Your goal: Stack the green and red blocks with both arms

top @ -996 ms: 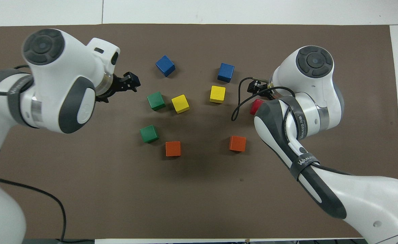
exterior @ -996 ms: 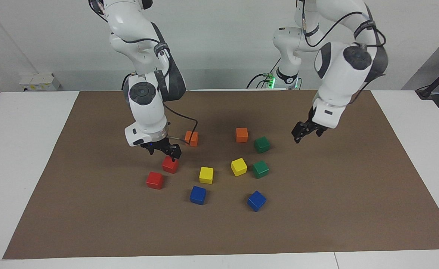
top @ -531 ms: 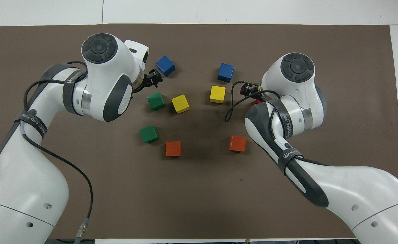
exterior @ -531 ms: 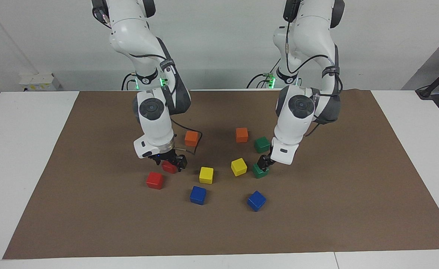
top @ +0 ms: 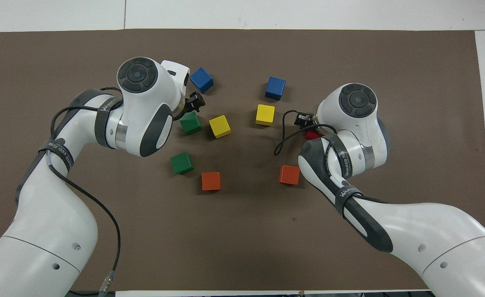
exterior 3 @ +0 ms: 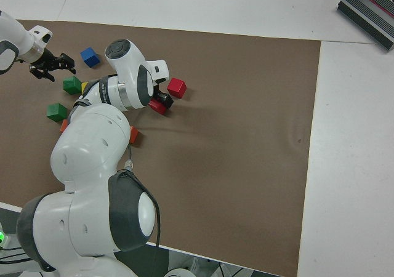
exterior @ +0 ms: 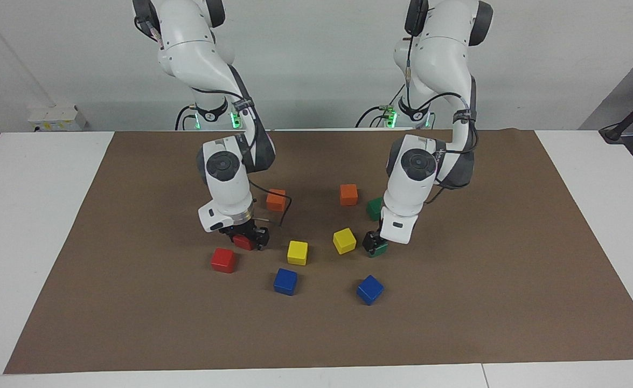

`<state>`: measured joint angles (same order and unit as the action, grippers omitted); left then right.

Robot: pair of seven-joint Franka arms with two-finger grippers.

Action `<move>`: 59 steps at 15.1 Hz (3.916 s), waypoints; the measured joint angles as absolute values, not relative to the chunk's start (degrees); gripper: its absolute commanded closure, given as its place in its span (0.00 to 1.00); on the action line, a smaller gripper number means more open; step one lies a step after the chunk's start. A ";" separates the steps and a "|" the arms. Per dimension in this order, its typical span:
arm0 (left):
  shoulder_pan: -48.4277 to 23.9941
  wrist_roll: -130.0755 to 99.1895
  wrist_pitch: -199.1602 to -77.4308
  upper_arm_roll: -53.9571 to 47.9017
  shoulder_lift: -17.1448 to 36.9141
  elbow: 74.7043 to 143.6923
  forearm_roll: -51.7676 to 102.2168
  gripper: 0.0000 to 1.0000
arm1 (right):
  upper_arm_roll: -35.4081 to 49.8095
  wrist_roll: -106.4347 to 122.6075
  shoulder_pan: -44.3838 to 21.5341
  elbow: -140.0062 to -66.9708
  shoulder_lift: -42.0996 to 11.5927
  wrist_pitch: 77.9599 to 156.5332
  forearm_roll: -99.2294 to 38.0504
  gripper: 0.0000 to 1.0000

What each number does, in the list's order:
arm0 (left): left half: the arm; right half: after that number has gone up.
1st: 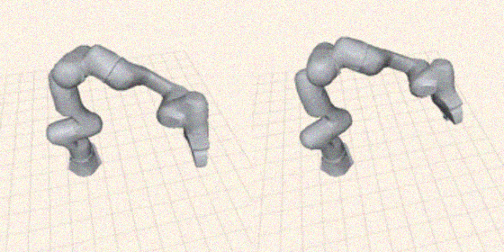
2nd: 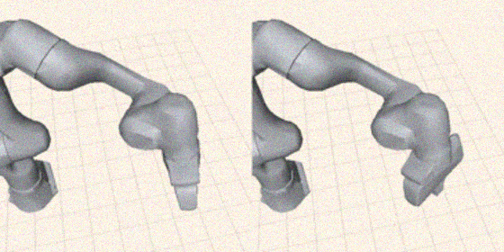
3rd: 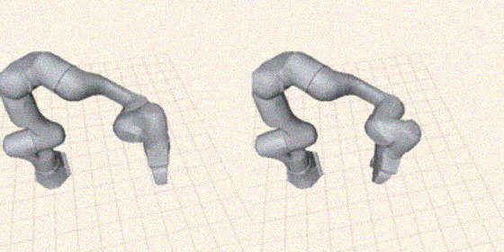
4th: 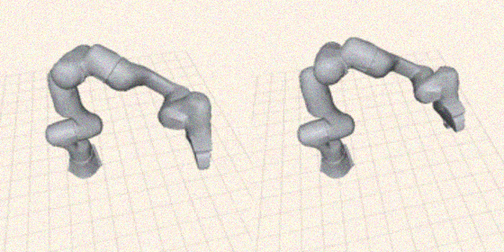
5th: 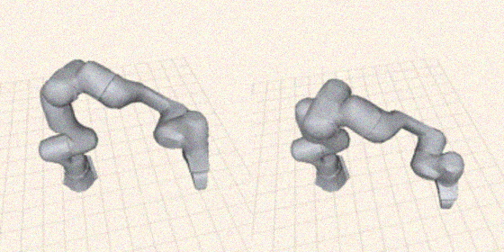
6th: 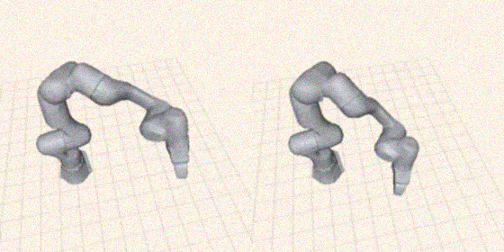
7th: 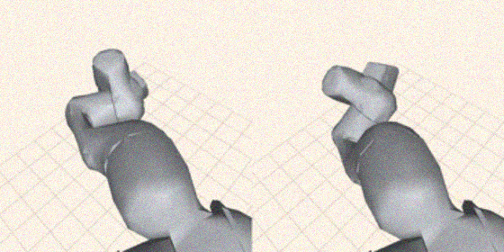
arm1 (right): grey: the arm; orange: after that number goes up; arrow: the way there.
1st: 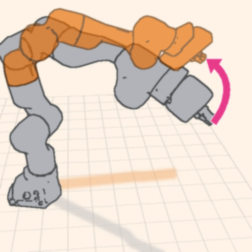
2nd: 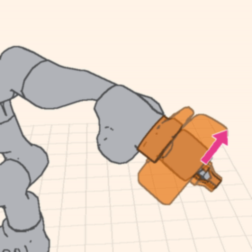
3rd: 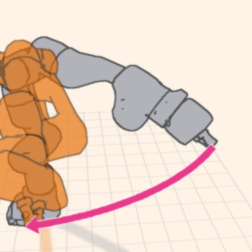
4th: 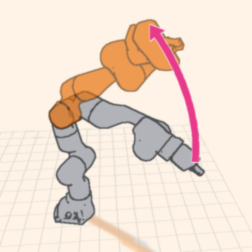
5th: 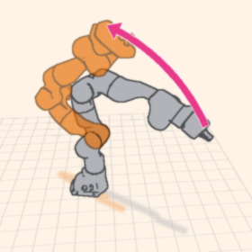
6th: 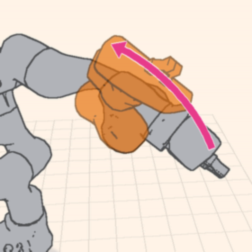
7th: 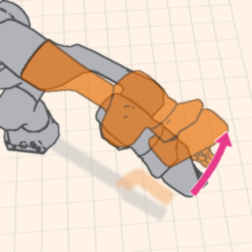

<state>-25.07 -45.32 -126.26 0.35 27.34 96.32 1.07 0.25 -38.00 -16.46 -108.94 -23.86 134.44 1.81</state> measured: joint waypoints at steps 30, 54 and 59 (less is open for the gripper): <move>-1.27 1.47 -120.40 2.23 20.45 102.39 -0.66 1.00 | -0.54 -1.88 6.69 -114.83 -20.35 139.47 1.57 0.01; -23.26 -38.23 -121.62 -0.05 16.65 106.71 0.61 0.00 | -0.08 -31.20 -11.26 -92.68 -27.72 124.89 1.54 0.00; -24.76 -40.25 -128.35 0.04 14.74 114.10 0.61 0.00 | -0.03 -31.20 -11.20 -95.10 -30.31 131.73 1.58 0.00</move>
